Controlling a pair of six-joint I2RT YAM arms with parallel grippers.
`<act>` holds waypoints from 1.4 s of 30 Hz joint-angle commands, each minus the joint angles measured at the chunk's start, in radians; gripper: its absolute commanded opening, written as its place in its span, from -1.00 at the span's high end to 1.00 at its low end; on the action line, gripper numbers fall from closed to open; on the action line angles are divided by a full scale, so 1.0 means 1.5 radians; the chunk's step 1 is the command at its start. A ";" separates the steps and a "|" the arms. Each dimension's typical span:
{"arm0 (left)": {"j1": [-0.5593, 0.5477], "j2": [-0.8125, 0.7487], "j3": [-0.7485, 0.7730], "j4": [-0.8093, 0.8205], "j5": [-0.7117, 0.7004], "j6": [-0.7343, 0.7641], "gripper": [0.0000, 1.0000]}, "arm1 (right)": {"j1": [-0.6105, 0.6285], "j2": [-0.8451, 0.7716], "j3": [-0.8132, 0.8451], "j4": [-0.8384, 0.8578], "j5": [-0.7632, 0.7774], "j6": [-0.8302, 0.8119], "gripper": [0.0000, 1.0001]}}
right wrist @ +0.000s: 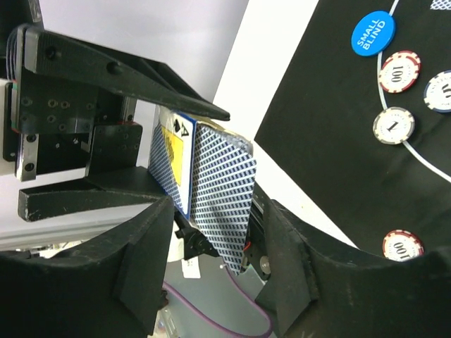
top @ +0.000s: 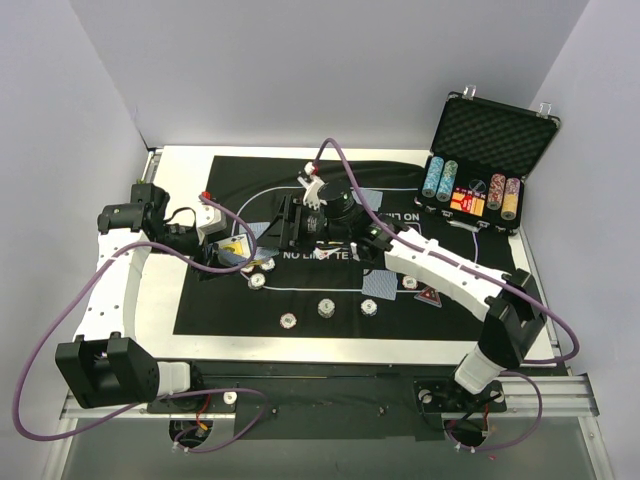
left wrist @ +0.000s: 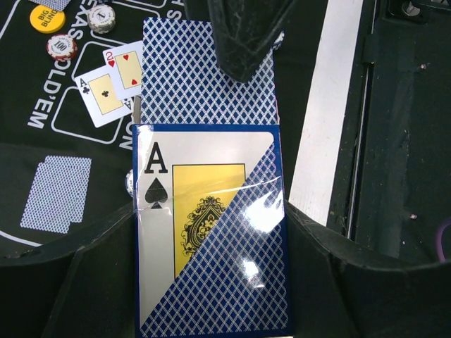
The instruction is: Distribute texas hold em gaming equipment
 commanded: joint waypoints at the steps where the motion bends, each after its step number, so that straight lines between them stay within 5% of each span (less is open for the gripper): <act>1: 0.004 -0.002 0.030 -0.164 0.047 0.007 1.00 | 0.004 -0.005 0.007 0.026 -0.012 0.004 0.13; 10: 0.003 -0.005 0.026 -0.165 0.048 0.008 1.00 | -0.011 -0.035 -0.036 0.015 0.000 -0.008 0.64; 27: 0.004 0.000 0.021 -0.165 0.055 0.012 1.00 | -0.070 -0.099 -0.056 -0.017 -0.001 -0.028 0.70; 32: 0.003 0.004 0.022 -0.165 0.055 0.011 1.00 | -0.084 -0.128 -0.053 -0.039 0.006 -0.040 0.98; 42: 0.004 0.009 0.023 -0.165 0.055 0.011 1.00 | -0.119 -0.176 -0.045 -0.084 0.007 -0.061 1.00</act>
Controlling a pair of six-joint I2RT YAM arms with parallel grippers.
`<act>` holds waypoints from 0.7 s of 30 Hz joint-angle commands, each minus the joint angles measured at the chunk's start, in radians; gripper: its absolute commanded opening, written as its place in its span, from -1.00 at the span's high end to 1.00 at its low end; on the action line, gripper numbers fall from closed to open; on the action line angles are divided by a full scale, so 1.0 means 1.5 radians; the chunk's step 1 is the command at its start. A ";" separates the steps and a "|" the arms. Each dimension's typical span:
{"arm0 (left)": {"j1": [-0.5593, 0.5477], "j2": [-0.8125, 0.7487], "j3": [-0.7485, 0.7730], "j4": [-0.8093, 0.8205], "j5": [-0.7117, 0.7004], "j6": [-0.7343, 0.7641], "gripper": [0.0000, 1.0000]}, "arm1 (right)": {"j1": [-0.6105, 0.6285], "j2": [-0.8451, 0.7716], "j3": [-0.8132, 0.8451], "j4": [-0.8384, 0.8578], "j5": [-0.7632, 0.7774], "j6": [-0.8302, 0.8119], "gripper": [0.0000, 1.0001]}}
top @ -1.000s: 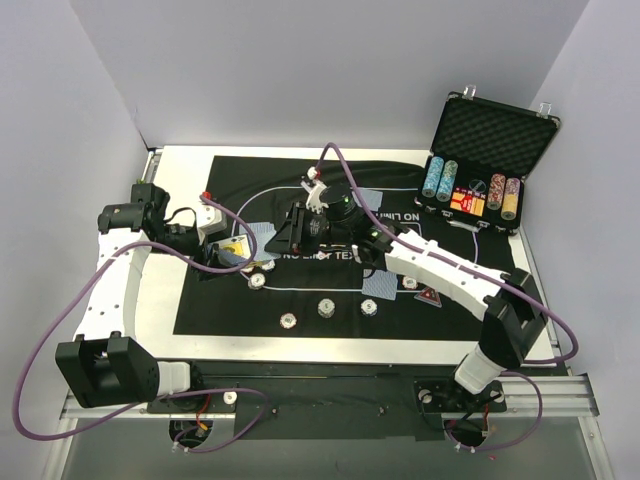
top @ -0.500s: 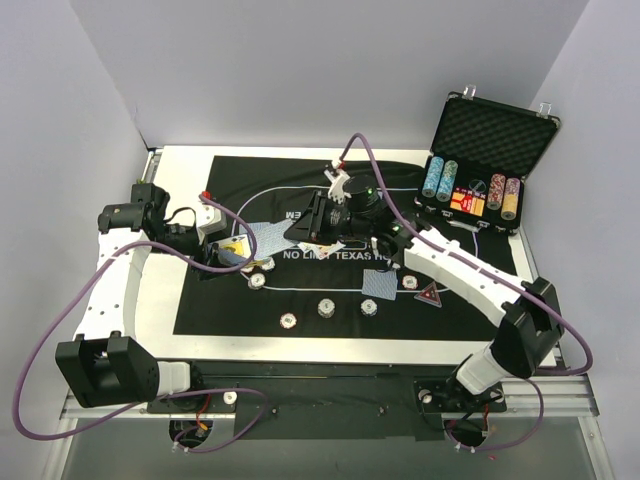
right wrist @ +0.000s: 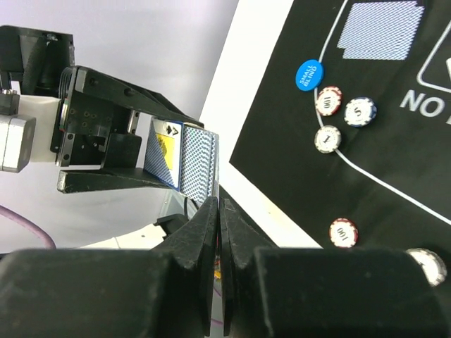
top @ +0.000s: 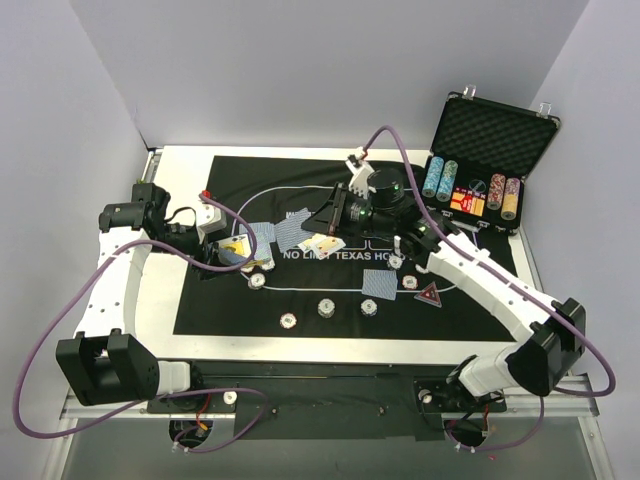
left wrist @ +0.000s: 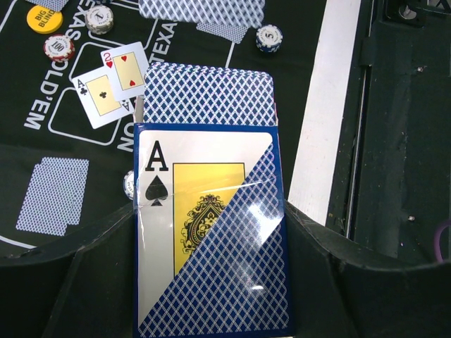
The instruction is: Distribute texas hold em gaming equipment
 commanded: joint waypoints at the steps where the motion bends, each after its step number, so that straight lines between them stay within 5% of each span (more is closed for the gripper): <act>1: 0.005 -0.001 0.023 -0.165 0.049 0.013 1.00 | -0.036 -0.050 0.017 -0.029 0.009 -0.027 1.00; 8: 0.005 -0.009 0.025 -0.165 0.053 0.008 1.00 | -0.044 0.005 0.105 -0.238 0.197 -0.232 1.00; 16: 0.004 -0.014 0.030 -0.165 0.052 -0.002 1.00 | 0.041 0.230 0.224 -0.359 0.610 -0.367 1.00; 21: 0.008 -0.014 0.034 -0.165 0.050 -0.009 1.00 | 0.052 0.313 0.257 -0.362 0.673 -0.382 1.00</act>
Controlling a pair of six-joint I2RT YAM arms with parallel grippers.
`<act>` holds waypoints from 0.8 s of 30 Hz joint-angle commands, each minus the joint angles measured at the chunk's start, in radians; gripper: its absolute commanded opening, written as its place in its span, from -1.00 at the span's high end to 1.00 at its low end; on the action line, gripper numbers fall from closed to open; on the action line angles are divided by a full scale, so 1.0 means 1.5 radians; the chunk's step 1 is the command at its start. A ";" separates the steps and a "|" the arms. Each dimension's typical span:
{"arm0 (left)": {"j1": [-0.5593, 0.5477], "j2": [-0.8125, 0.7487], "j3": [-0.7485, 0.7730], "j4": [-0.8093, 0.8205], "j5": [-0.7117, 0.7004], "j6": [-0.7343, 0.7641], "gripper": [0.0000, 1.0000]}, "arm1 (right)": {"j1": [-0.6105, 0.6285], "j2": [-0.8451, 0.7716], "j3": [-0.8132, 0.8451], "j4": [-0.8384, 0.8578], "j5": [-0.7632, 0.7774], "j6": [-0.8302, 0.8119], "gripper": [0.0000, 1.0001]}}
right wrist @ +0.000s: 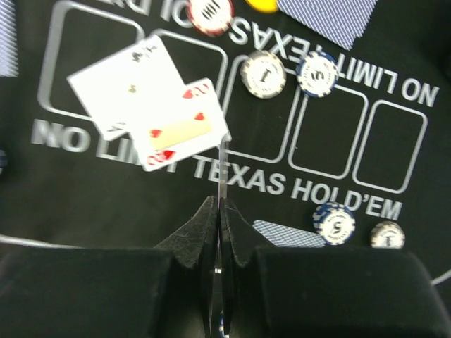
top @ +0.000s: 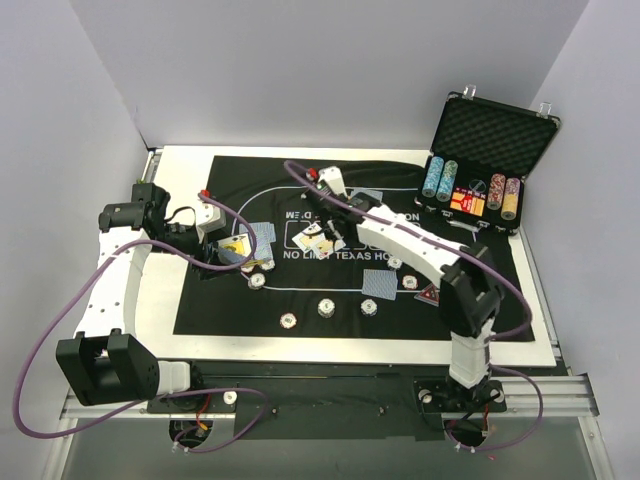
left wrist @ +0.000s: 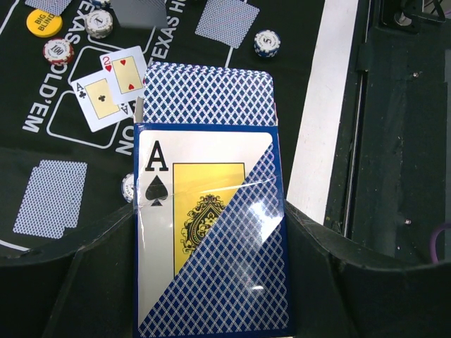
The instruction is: Distribute texas hold em gaming equipment
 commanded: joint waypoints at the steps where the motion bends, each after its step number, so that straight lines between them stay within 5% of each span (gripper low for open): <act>1: 0.006 -0.015 0.034 -0.165 0.041 -0.002 1.00 | 0.007 0.030 0.035 -0.051 0.133 -0.046 1.00; 10: 0.007 -0.016 0.034 -0.165 0.037 0.000 1.00 | 0.039 0.105 0.050 -0.030 0.205 -0.107 1.00; 24: 0.008 -0.015 0.041 -0.165 0.029 -0.007 1.00 | 0.051 0.184 0.047 -0.004 0.127 -0.092 1.00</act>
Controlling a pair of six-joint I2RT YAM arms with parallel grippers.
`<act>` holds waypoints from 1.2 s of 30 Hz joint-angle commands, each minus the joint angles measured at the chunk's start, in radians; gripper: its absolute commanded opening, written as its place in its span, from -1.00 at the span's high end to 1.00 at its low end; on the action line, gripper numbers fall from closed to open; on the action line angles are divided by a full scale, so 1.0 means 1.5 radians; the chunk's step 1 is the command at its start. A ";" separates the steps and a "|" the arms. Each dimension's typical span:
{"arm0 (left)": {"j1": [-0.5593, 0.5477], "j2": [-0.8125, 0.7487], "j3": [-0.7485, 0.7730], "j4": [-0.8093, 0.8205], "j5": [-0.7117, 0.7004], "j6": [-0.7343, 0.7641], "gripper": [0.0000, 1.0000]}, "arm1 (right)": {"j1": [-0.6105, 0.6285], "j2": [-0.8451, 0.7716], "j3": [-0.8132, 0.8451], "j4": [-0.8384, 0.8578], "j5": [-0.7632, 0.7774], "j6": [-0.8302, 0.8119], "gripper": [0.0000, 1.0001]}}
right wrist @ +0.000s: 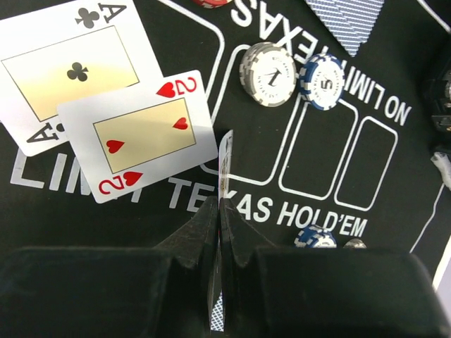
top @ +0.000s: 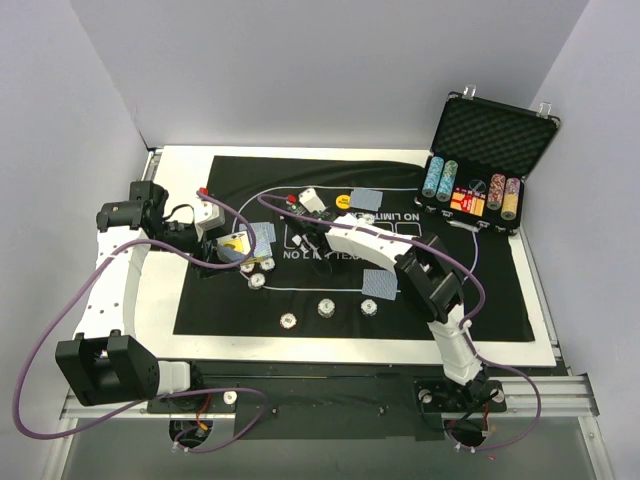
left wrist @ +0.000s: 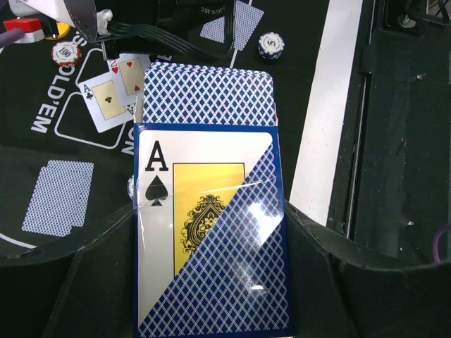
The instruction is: Distribute texas hold em gaming equipment
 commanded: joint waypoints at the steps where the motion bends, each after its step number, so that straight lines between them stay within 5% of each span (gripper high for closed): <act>1: 0.006 -0.014 0.026 -0.165 0.031 0.001 1.00 | 0.012 -0.001 -0.007 0.008 -0.020 0.016 1.00; 10: 0.006 -0.017 0.024 -0.165 0.029 -0.001 1.00 | 0.024 -0.006 -0.077 0.084 -0.138 0.038 0.82; 28: 0.006 -0.019 0.023 -0.165 0.027 -0.004 1.00 | 0.015 -0.026 -0.105 0.136 -0.212 0.030 0.33; 36: 0.006 -0.015 0.022 -0.165 0.030 -0.003 1.00 | -0.010 -0.148 -0.104 0.146 -0.257 0.089 0.01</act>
